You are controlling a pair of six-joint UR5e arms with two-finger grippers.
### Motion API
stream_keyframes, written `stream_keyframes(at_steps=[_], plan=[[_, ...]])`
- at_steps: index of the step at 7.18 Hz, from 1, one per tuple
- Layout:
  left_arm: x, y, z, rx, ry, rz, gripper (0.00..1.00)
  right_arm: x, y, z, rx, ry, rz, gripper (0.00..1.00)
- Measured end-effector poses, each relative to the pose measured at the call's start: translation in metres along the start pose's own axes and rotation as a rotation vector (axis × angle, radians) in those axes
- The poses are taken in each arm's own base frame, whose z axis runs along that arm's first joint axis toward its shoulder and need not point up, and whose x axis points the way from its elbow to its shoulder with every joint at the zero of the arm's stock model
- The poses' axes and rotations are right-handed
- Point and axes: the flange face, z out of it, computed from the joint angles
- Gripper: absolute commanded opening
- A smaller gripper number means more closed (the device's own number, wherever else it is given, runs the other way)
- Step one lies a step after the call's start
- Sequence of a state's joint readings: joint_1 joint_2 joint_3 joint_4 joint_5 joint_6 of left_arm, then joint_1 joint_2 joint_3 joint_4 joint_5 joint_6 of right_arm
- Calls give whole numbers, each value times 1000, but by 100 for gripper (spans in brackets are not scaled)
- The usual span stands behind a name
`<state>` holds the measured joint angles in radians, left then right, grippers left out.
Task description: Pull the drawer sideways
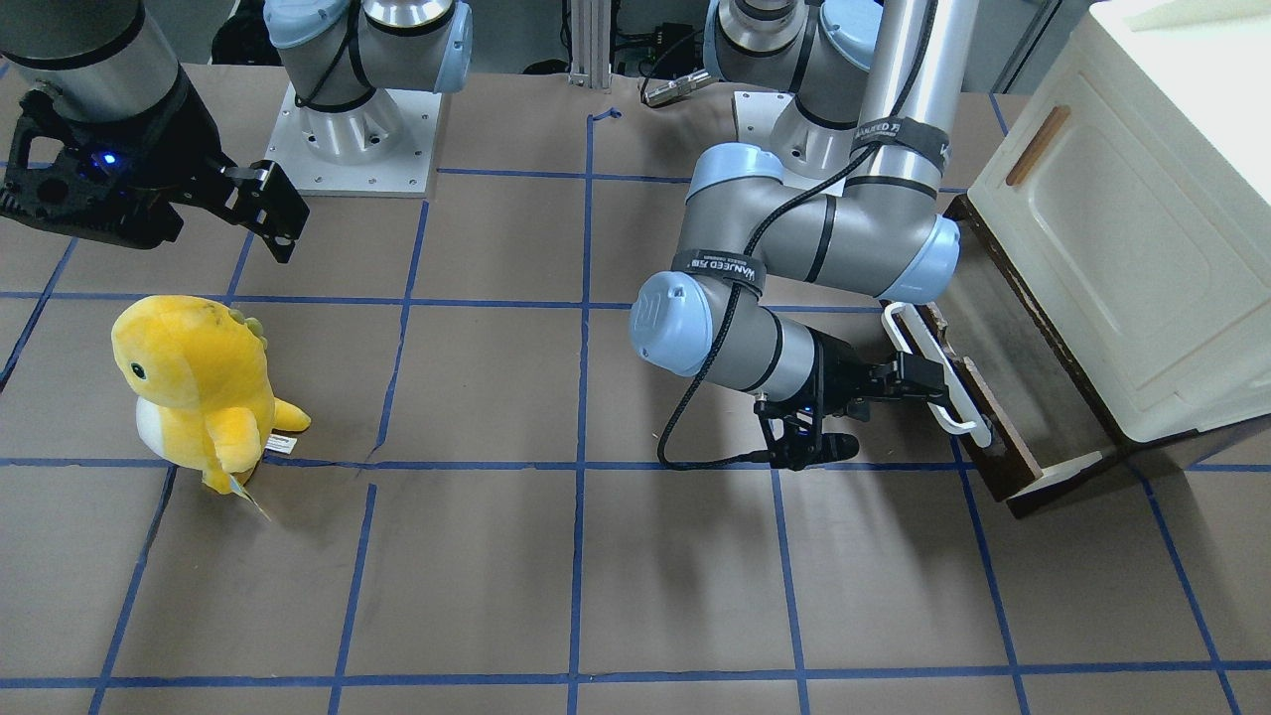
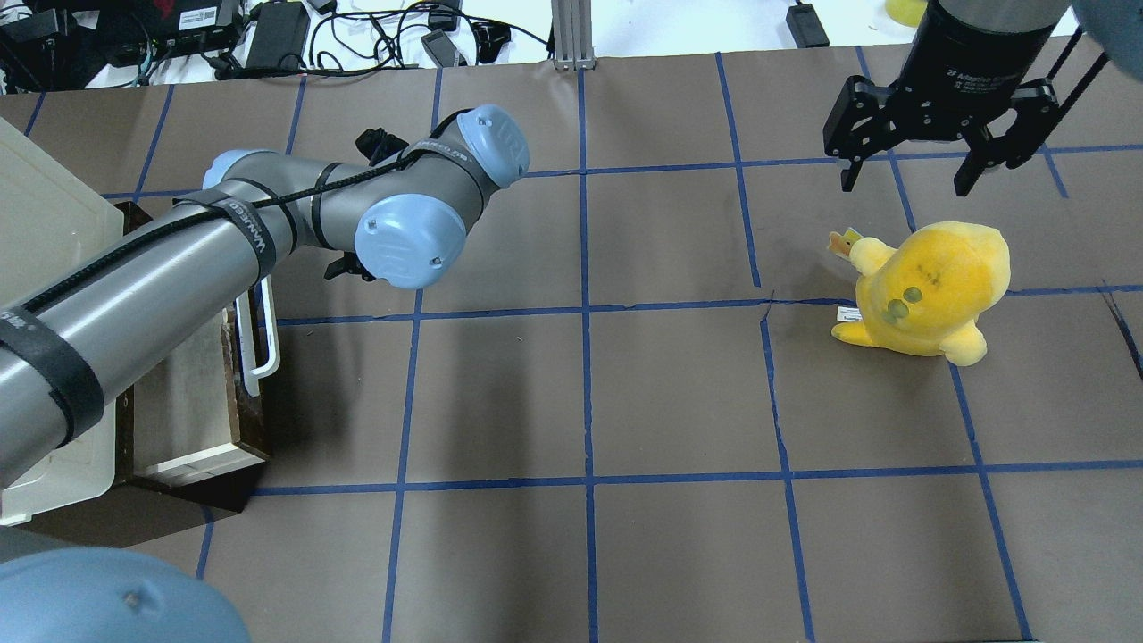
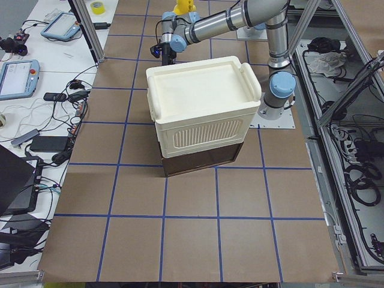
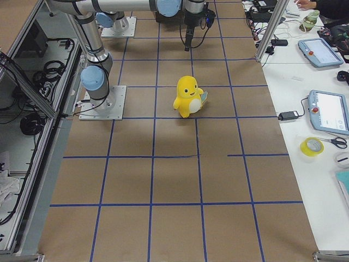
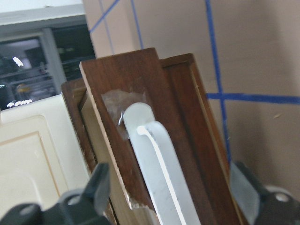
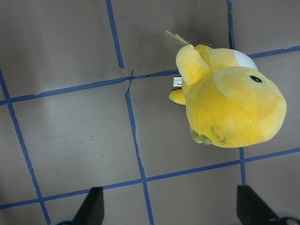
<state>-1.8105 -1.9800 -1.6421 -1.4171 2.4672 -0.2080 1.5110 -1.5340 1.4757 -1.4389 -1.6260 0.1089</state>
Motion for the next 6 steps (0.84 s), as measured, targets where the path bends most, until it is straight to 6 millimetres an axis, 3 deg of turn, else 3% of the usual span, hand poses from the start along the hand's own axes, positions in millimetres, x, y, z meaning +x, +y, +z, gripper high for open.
stream_keyframes(at_steps=[2,3,4,6], plan=[[-53,15,-60,80,376,0,100,0,0,0,0,0,0,100],[-89,32,-83,130,564,-9,100,0,0,0,0,0,1,100],[-126,54,-96,161,702,-37,100,1,0,0,0,0,1,100],[-196,103,-93,161,867,-110,99,0,0,0,0,0,1,100]])
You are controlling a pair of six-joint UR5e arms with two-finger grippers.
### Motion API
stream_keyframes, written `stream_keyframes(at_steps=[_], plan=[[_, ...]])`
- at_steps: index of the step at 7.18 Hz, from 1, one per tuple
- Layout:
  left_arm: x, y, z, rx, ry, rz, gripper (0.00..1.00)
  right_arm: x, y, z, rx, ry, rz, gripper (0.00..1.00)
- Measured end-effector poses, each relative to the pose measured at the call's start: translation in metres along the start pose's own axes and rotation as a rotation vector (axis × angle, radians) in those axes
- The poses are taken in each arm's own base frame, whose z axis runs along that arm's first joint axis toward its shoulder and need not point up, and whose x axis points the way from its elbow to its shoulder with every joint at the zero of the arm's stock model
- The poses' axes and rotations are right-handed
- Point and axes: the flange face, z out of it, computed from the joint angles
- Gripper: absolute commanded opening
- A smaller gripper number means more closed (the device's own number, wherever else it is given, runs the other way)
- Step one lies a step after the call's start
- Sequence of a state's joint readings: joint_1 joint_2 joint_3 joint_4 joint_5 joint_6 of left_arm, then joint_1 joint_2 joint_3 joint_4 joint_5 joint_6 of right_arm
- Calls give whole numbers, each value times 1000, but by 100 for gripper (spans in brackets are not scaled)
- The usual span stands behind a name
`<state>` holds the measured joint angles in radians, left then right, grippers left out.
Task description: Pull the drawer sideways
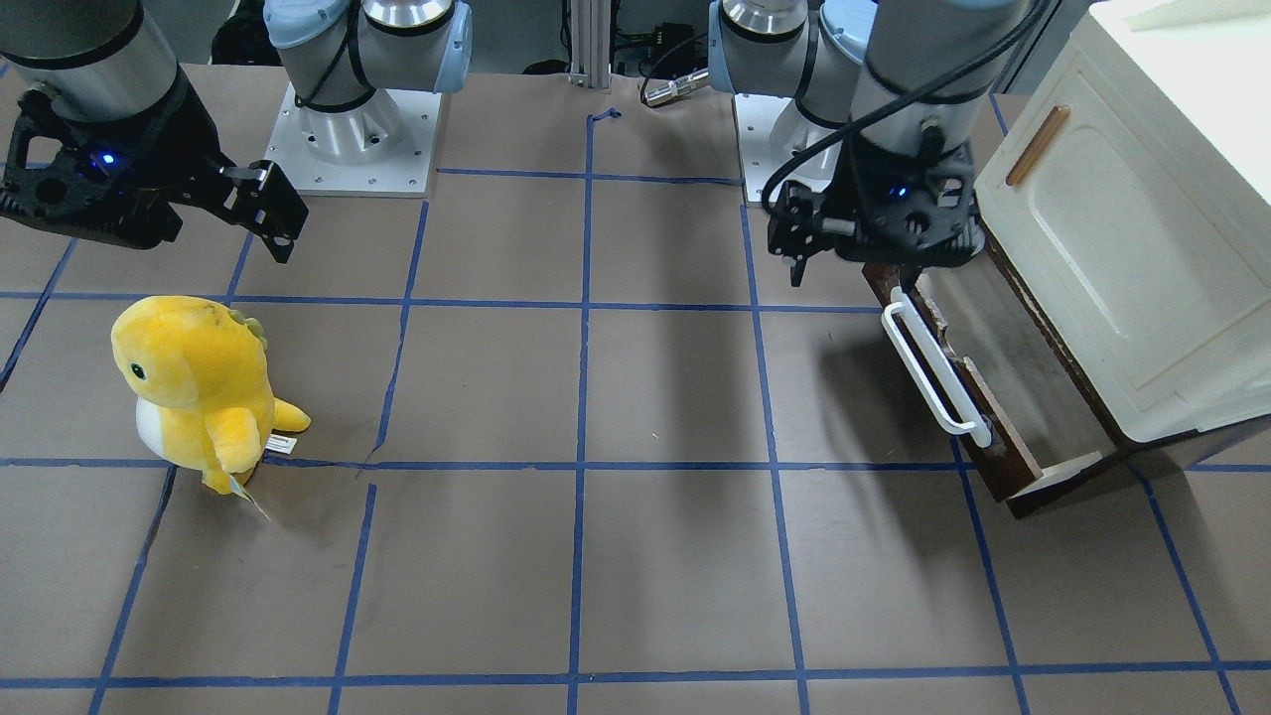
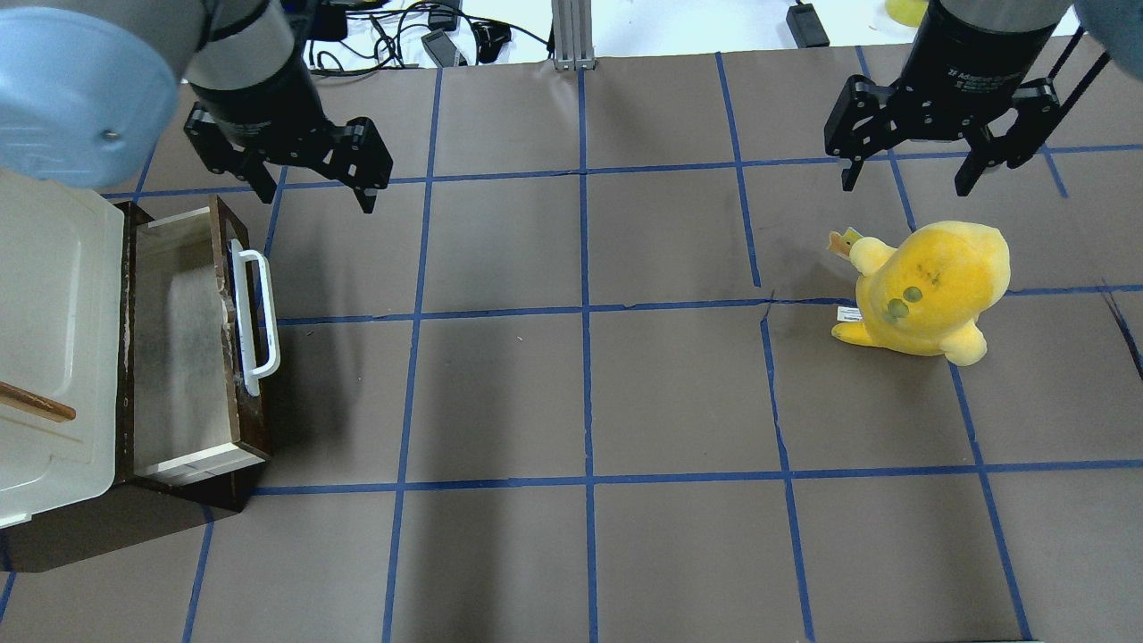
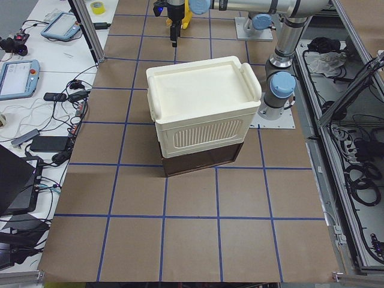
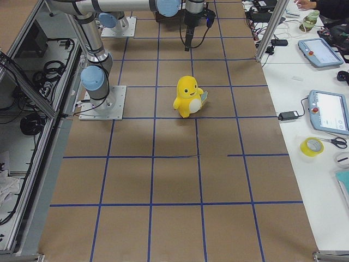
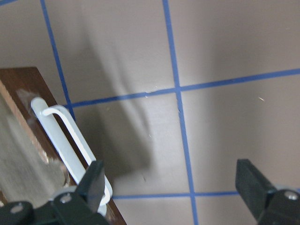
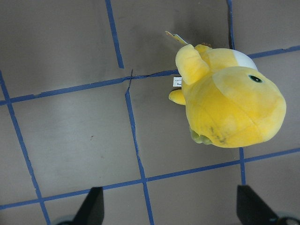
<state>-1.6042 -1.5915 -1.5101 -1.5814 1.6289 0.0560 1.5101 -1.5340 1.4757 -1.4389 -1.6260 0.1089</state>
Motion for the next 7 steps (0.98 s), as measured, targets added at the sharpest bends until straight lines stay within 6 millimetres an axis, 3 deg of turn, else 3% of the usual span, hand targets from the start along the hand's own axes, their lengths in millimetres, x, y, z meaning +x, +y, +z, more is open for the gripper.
stream_keyframes(at_steps=[2,7], plan=[[-26,24,-27,37,31,-6,98,0,0,0,0,0,-1,100],[-34,29,-25,63,29,-18,98,0,0,0,0,0,0,100]])
